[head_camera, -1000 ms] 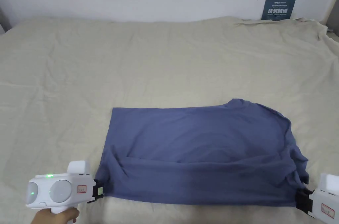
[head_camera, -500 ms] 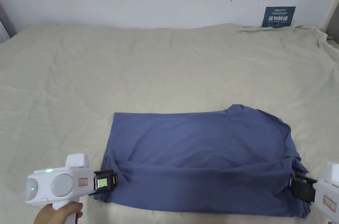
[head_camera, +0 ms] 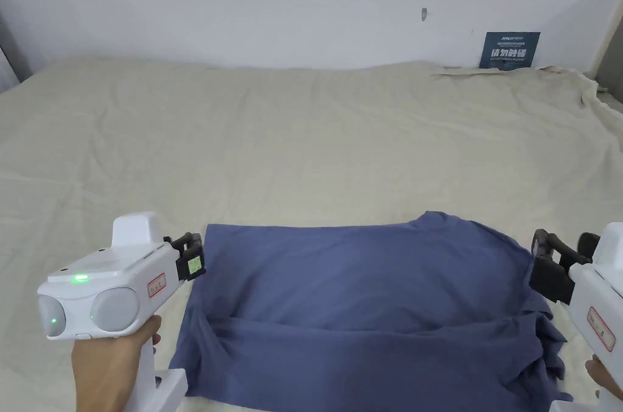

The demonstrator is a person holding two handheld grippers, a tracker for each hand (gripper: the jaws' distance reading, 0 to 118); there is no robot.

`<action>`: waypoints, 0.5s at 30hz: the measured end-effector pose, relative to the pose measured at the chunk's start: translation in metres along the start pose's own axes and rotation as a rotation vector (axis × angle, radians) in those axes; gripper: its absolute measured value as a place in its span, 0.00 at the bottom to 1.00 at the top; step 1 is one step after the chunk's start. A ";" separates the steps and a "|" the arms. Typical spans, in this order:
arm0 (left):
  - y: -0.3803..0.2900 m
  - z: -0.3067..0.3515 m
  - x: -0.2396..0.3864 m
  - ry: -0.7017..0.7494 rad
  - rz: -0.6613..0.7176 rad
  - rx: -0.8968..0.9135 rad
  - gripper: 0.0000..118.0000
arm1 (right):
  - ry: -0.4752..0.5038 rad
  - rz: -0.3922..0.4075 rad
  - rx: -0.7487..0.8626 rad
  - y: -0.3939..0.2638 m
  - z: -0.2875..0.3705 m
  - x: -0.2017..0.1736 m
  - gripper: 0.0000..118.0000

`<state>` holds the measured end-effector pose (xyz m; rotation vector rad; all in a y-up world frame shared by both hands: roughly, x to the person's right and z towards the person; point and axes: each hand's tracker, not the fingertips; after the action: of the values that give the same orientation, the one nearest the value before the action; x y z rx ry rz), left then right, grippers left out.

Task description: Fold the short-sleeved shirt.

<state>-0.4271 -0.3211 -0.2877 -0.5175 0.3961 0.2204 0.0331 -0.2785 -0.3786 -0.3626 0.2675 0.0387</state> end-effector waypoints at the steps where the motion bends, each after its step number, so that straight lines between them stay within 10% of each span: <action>1: 0.001 -0.005 0.002 -0.004 0.005 -0.005 0.00 | -0.001 0.000 0.007 0.001 -0.004 -0.003 0.02; 15: 0.033 -0.148 0.014 -0.058 -0.064 -0.216 0.00 | 0.045 0.020 0.005 0.008 -0.091 -0.001 0.00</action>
<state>-0.4701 -0.3686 -0.4258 -0.7332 0.3007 0.2169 0.0087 -0.3034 -0.4625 -0.3559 0.3160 0.0497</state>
